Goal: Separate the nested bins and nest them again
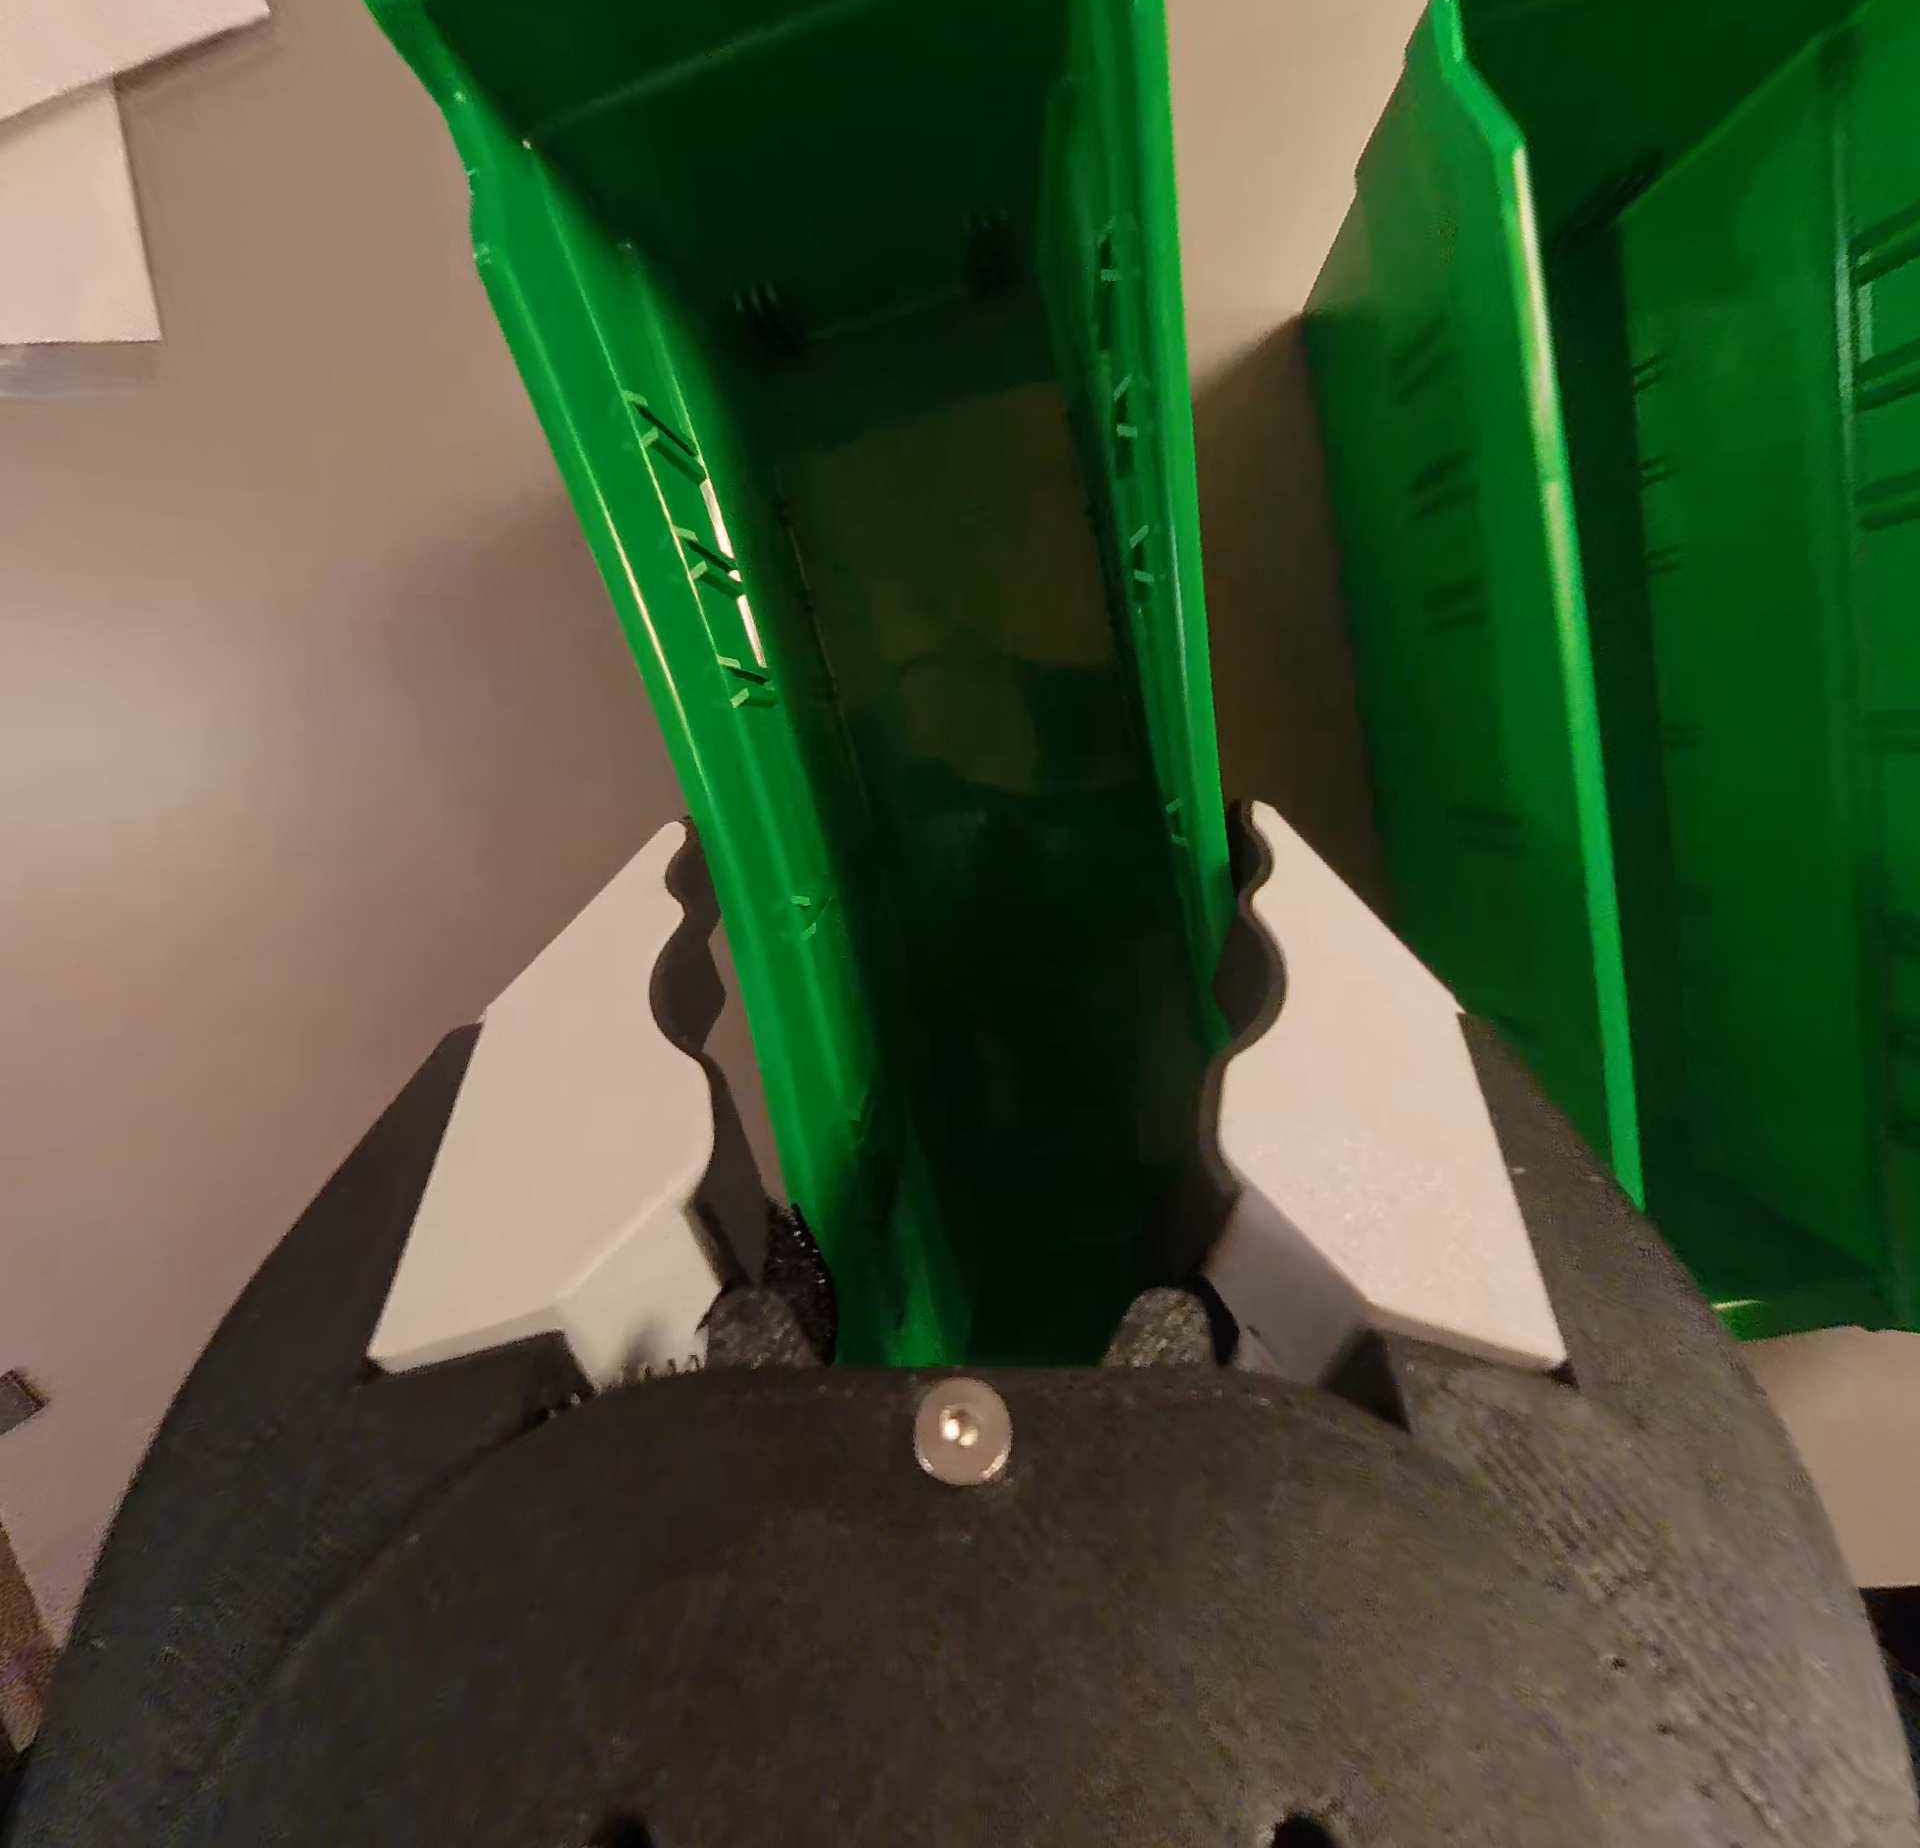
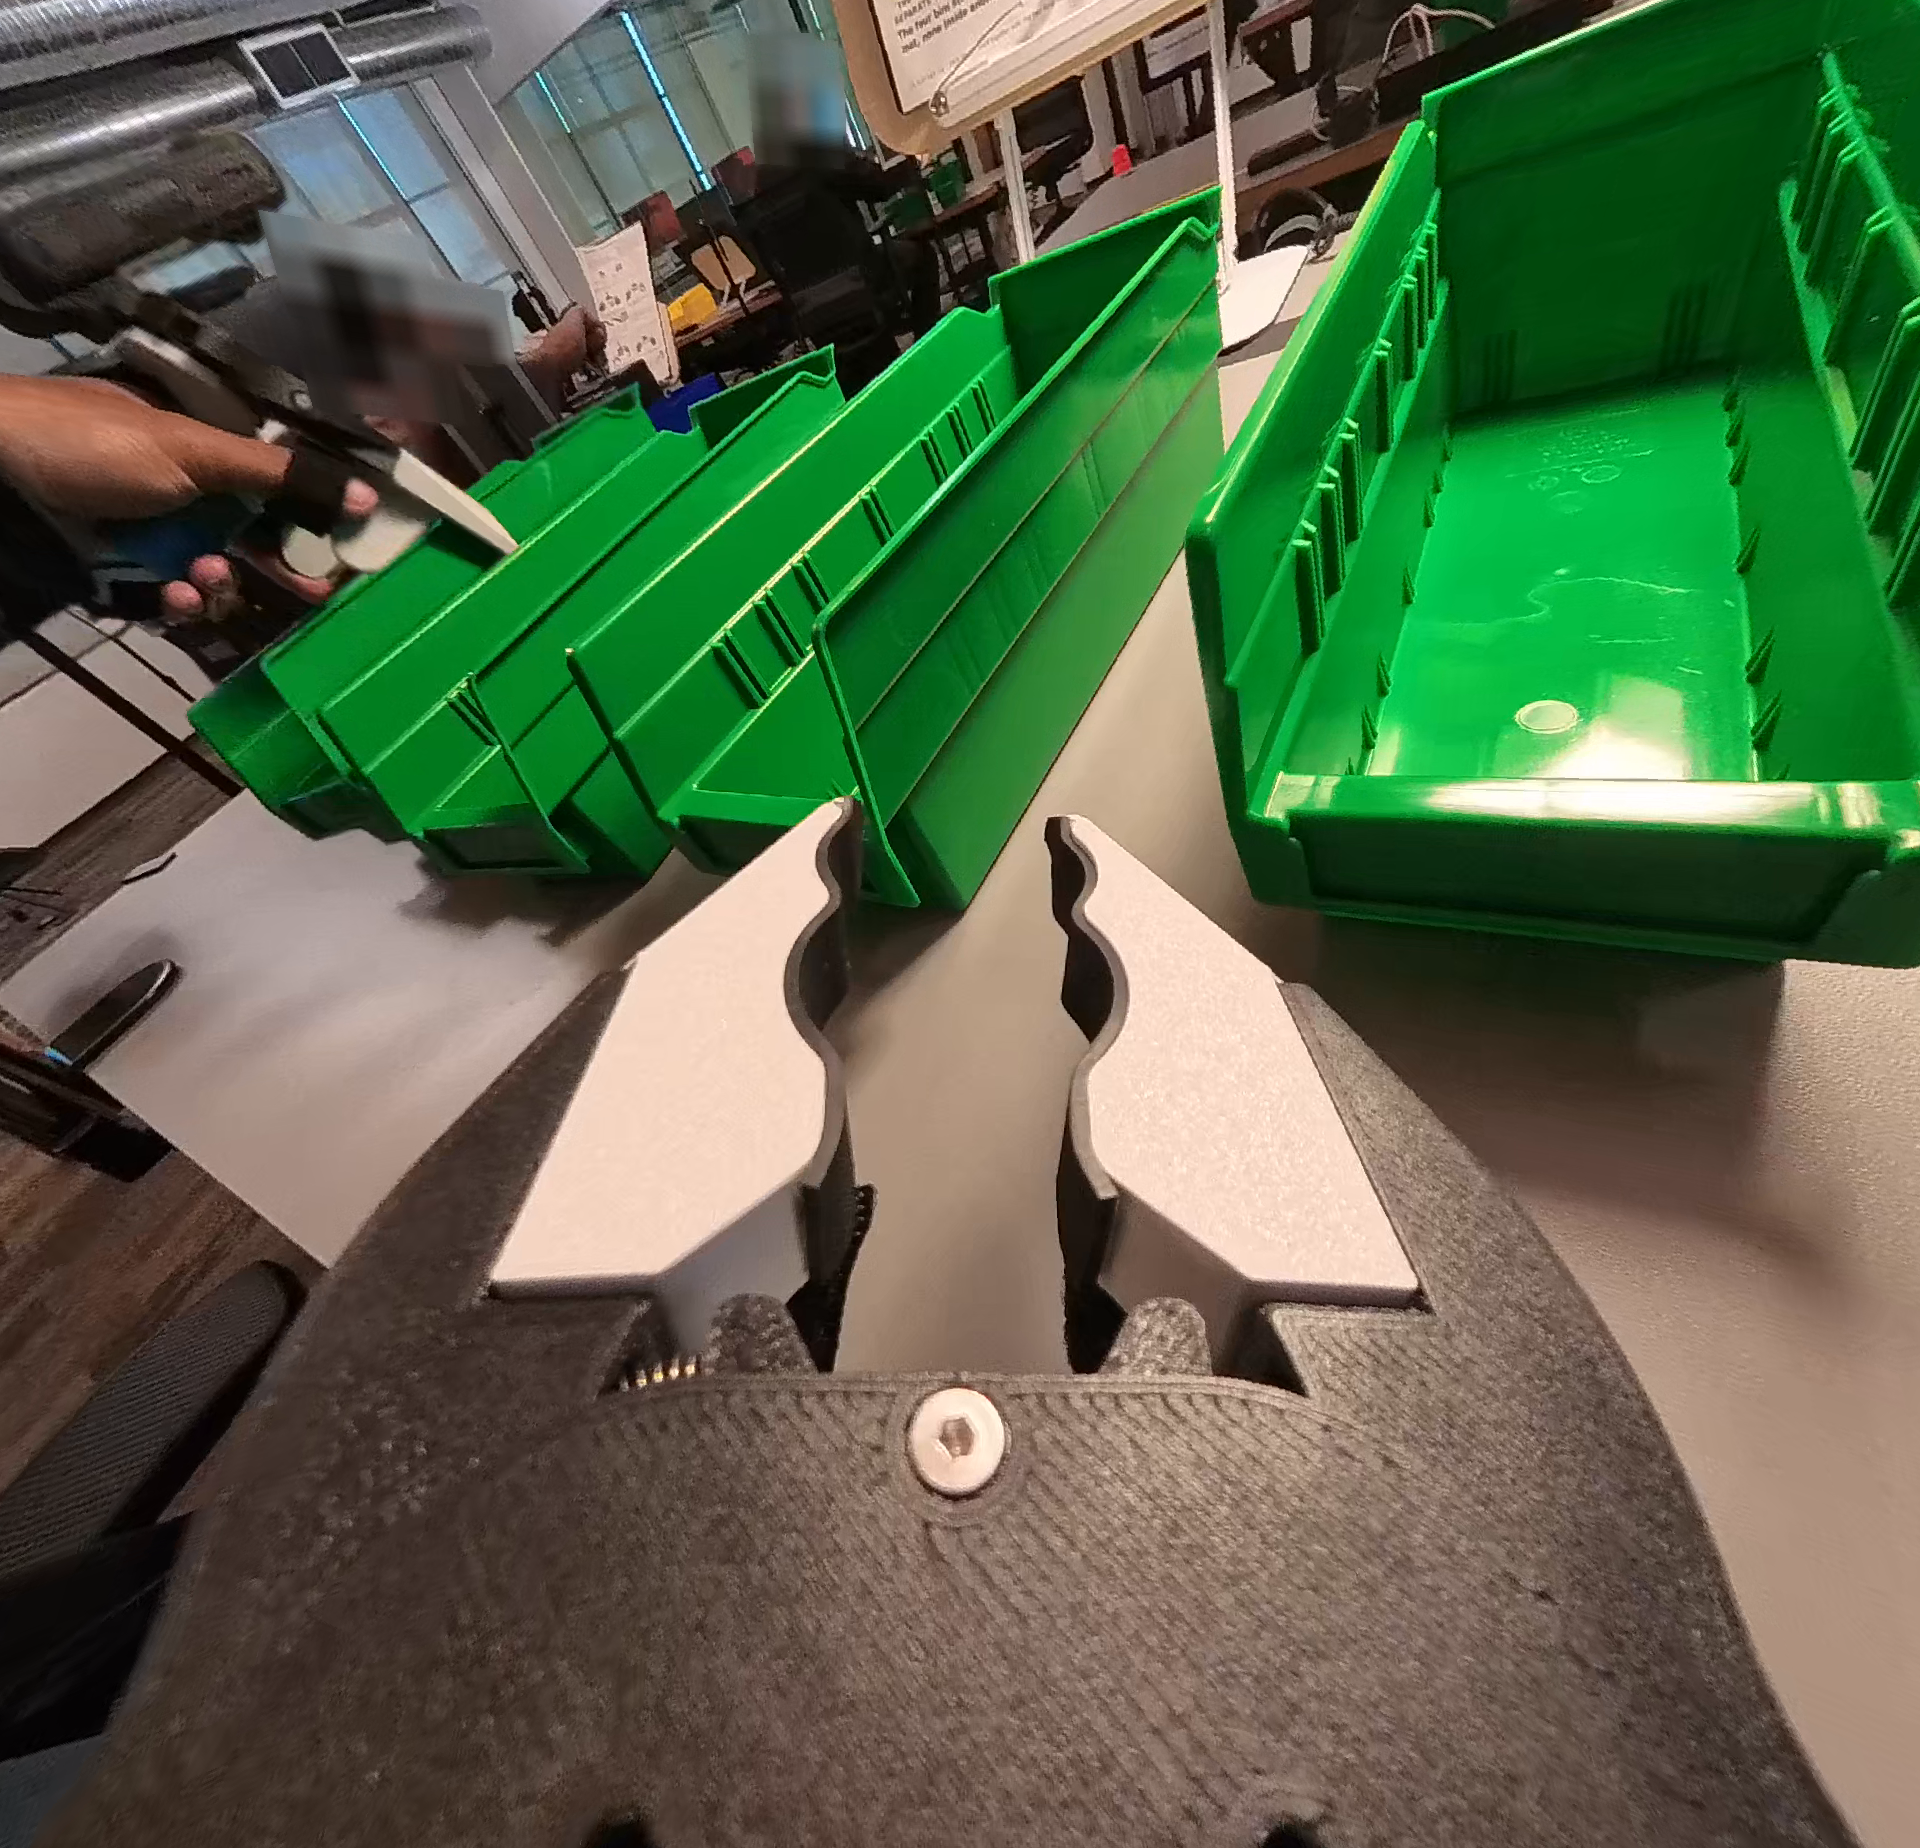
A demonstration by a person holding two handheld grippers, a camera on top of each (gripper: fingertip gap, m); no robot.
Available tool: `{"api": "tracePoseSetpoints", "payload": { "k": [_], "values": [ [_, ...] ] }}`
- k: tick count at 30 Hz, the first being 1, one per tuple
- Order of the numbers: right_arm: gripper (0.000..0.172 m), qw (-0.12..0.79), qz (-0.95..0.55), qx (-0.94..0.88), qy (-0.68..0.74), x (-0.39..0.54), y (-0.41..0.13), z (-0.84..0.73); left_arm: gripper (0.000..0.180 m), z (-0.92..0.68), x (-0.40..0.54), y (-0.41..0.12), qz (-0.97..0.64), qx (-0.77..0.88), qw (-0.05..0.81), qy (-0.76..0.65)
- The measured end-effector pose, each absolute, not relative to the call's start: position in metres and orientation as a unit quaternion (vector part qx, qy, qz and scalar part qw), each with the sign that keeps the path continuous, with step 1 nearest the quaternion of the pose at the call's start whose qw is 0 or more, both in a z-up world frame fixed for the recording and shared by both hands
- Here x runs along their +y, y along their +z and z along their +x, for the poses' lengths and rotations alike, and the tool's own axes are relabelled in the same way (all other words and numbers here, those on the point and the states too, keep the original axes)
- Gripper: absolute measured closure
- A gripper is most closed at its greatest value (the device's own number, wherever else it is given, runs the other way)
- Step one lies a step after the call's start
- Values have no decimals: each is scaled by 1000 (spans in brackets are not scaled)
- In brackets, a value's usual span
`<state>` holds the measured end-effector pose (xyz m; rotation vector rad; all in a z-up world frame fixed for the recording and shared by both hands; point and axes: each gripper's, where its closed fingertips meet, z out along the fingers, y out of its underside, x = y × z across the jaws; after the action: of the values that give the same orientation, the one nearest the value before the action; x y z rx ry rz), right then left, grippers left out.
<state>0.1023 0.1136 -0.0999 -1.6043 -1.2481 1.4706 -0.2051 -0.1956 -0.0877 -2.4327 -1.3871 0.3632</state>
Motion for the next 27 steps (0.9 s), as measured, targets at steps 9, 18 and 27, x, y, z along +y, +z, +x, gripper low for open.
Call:
{"api": "tracePoseSetpoints", "payload": {
  "k": [9,18,27],
  "values": [
    [134,295,-609,-465,571,115,-99,103,83,-185,-160,23,-838,-474,236,133],
    [135,287,-601,-462,585,113,-97,105,83,-136,-78,48,-844,-453,276,70],
    [134,272,-598,-458,599,113,-96,107,81,-124,-58,1,-848,-467,242,66]
  ]
}}
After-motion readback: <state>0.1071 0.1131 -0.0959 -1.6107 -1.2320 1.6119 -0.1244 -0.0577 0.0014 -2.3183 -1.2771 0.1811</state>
